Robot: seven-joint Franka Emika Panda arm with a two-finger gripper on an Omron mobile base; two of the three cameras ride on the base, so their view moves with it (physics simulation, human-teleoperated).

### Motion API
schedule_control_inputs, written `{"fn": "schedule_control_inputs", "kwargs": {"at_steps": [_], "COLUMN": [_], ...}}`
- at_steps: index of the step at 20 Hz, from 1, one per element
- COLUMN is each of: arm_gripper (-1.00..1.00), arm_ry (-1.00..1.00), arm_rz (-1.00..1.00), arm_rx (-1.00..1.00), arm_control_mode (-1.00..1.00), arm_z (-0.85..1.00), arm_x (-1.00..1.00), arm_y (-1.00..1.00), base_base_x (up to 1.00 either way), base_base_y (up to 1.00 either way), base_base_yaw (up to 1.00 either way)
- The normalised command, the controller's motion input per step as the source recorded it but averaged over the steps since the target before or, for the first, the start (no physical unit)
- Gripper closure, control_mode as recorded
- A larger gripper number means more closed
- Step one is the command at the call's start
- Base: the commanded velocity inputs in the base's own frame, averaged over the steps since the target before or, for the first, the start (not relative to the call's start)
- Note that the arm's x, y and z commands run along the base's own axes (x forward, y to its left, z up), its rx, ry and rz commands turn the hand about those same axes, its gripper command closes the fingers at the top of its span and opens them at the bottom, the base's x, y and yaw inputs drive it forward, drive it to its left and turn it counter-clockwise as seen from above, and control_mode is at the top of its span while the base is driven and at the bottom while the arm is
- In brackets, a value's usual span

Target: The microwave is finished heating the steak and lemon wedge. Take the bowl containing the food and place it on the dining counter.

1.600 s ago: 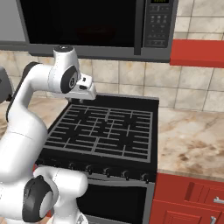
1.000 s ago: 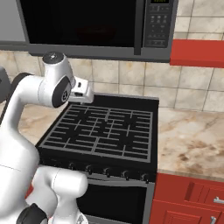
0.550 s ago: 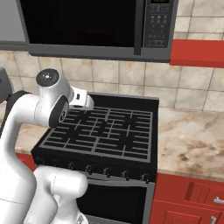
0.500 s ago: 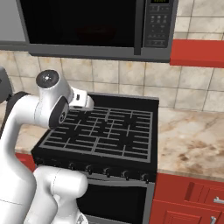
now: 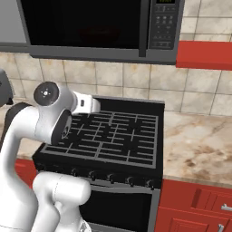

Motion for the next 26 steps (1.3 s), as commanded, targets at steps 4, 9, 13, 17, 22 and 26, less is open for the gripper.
{"fn": "schedule_control_inputs", "kwargs": {"at_steps": [4, 9, 13, 17, 22, 26], "arm_gripper": [-1.00, -1.00, -1.00, -1.00, -1.00, -1.00], "arm_ry": [-0.56, -0.56, -0.46, -0.38, -0.25, -0.06], "arm_rz": [0.00, 0.00, 0.00, 0.00, 0.00, 0.05], "arm_rx": [0.00, 0.00, 0.06, 0.10, 0.10, 0.03], "arm_control_mode": [-1.00, -1.00, -1.00, -1.00, -1.00, -1.00], "arm_z": [0.62, 0.64, 0.78, 0.93, 1.00, 0.83], "arm_x": [-0.29, -0.08, 0.00, 0.03, 0.17, 0.51], "arm_y": [-0.58, -0.64, -0.74, -0.70, -0.45, -0.12], "base_base_x": [0.00, 0.00, 0.00, 0.00, 0.00, 0.00], "base_base_y": [0.00, 0.00, 0.00, 0.00, 0.00, 0.00], "base_base_yaw": [0.00, 0.00, 0.00, 0.00, 0.00, 0.00]}}
